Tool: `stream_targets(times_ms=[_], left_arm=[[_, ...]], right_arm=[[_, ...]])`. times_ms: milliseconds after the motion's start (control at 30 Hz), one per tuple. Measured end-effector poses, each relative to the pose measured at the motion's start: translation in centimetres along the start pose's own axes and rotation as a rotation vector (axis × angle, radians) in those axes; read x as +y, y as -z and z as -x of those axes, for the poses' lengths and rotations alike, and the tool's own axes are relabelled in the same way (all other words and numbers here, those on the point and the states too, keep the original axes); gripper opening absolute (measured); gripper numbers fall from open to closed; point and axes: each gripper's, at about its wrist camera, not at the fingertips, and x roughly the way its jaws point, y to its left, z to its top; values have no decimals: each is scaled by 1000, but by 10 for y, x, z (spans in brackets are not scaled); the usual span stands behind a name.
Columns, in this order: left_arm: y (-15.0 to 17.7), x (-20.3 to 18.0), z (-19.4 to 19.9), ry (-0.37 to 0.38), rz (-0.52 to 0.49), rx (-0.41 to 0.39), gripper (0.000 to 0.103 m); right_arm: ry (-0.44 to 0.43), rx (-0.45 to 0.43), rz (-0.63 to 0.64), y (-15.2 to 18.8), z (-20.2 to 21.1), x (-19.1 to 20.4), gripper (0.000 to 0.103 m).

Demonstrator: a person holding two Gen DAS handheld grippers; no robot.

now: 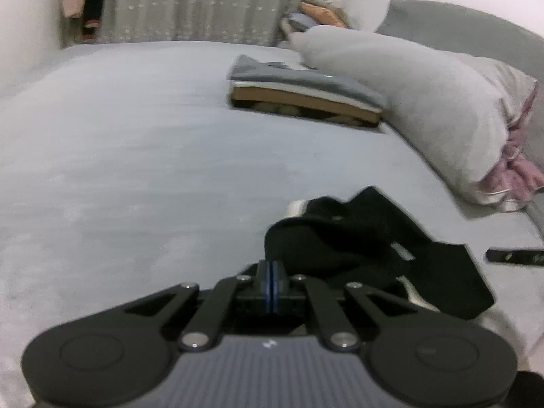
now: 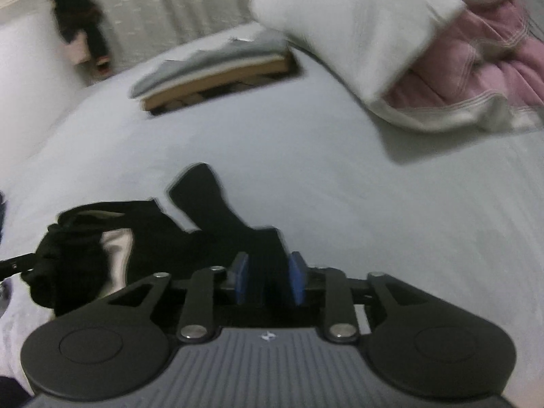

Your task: Fold clothes

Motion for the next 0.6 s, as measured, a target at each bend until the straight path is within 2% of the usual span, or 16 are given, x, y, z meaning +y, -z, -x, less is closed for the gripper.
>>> stream_targets(times_ms=[133,367,467,500,600], left_arm=[[4,28,1,-87,35,30,1],[8,73,-1,-277,73,69,0],[14,91,-1,-395,42,77,0],[15,99,-1,-384,65,90,0],[14,112,2,-252,136,81,4]], right_arm=[[-66,8,65,-13,-12,28,33],[-111,79,144,-21,-45,61,37],[-125,97,167,-22,-56,69,40],[-124,104,171,-23,-61,70,40],[-118,120,181,-23,-71,71,41]])
